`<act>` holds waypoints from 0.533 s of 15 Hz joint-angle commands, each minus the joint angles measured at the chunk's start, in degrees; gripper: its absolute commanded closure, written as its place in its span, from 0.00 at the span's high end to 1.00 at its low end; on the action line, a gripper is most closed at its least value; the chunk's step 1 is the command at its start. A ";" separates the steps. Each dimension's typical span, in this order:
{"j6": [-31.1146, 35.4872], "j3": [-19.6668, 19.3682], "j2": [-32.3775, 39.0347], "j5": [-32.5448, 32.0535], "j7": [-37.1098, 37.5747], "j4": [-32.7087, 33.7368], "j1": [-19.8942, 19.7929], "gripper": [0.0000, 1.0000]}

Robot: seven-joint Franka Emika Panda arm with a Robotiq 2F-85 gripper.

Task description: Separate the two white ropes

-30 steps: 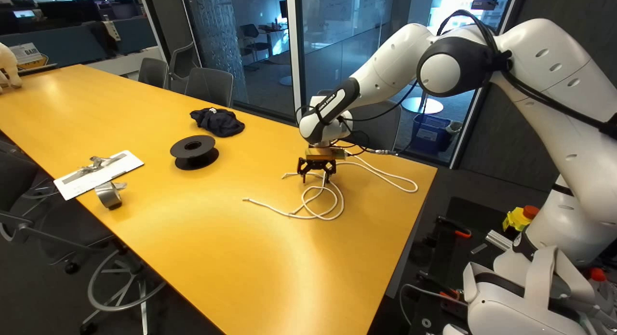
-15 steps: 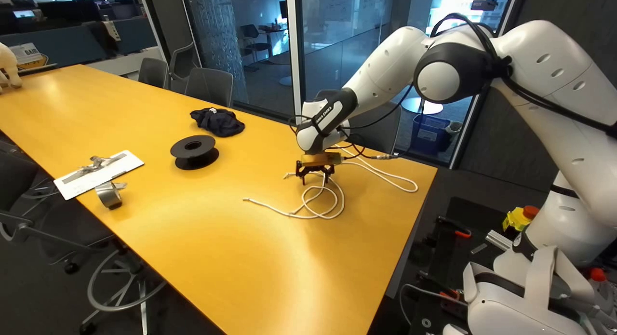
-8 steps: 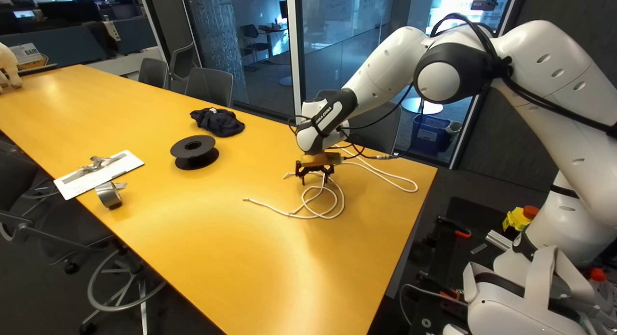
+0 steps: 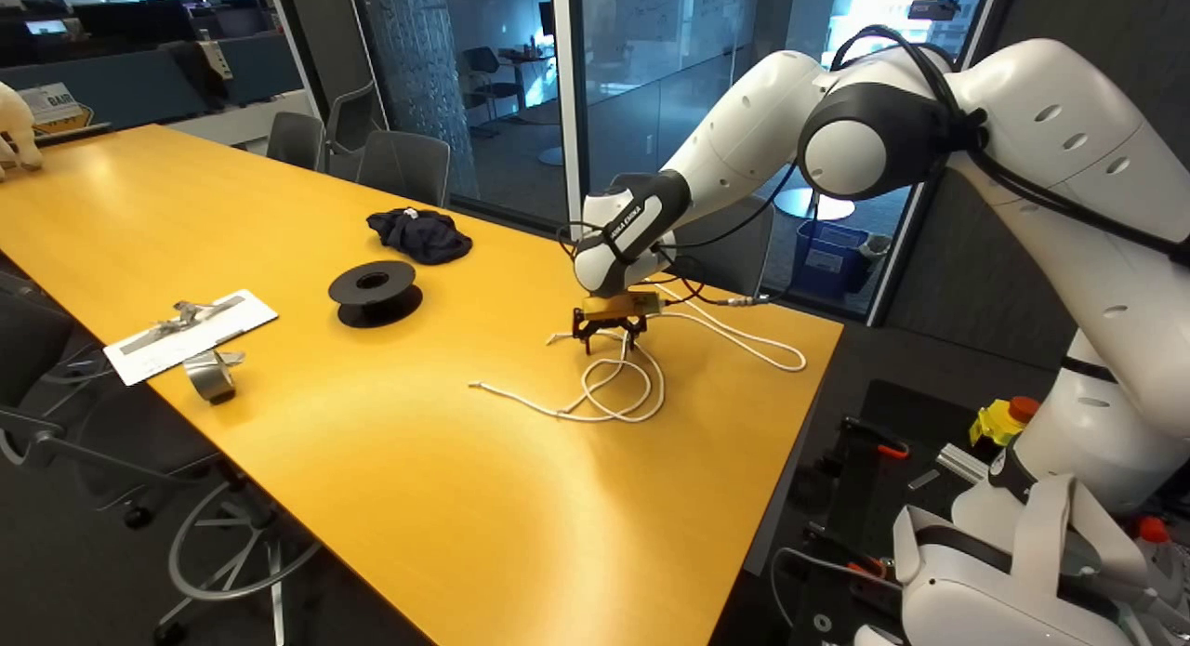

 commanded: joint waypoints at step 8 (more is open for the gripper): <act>-0.28 -0.82 -1.46 -2.02 0.98 -1.11 0.94 0.58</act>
